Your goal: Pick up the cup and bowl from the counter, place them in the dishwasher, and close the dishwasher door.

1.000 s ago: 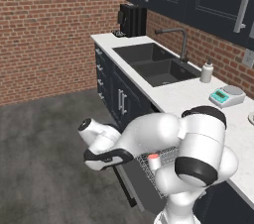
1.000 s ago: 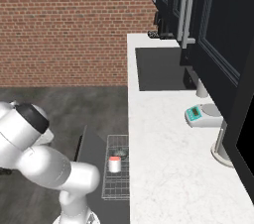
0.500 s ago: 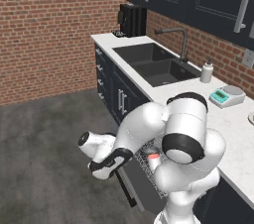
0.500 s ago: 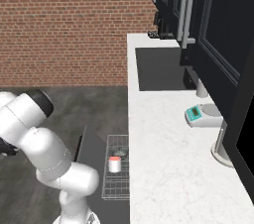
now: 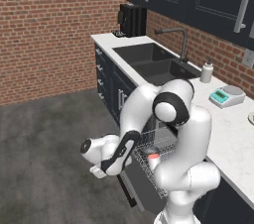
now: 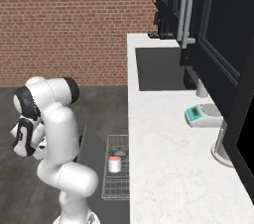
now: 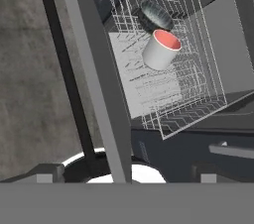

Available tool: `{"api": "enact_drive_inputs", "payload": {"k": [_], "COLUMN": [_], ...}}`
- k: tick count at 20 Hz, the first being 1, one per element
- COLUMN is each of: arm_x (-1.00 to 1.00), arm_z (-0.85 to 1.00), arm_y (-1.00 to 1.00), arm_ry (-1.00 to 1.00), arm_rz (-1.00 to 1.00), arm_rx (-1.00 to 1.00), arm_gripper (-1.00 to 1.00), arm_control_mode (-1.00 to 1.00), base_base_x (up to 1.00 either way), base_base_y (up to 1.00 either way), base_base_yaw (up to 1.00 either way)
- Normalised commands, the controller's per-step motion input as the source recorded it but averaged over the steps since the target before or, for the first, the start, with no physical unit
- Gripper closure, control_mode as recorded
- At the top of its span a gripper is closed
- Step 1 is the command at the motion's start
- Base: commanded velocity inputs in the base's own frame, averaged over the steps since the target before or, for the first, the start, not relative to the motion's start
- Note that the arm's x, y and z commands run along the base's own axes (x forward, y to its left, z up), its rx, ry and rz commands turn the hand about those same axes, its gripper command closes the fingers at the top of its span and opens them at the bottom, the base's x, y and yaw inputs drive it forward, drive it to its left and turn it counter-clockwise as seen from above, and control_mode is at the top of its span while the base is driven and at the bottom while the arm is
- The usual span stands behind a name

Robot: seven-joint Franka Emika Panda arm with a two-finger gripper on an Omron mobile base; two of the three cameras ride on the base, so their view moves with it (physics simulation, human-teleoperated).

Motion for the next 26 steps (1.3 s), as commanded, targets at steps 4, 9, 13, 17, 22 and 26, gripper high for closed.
{"api": "enact_drive_inputs", "payload": {"k": [4,9,13,17,22,26], "arm_x": [0.37,0.31,0.43,0.42,0.48,0.44], "arm_z": [-0.34,-0.32,-0.45,-0.50,-0.58,-0.54], "arm_y": [0.30,0.46,0.36,0.04,0.00,0.00], "arm_ry": [0.00,0.01,0.02,0.02,0.02,0.02], "arm_rz": [-0.02,-0.02,-0.02,0.00,0.00,0.00], "arm_rx": [-0.08,-0.12,-0.14,-0.14,-0.12,-0.10], "arm_gripper": [-1.00,-1.00,-1.00,-1.00,-1.00,-1.00], "arm_control_mode": [-1.00,-1.00,-1.00,-1.00,-1.00,-1.00], "base_base_x": [0.00,0.00,0.00,0.00,0.00,0.00], "base_base_y": [0.00,0.00,0.00,0.00,0.00,0.00], "base_base_yaw": [0.00,0.00,0.00,0.00,0.00,0.00]}}
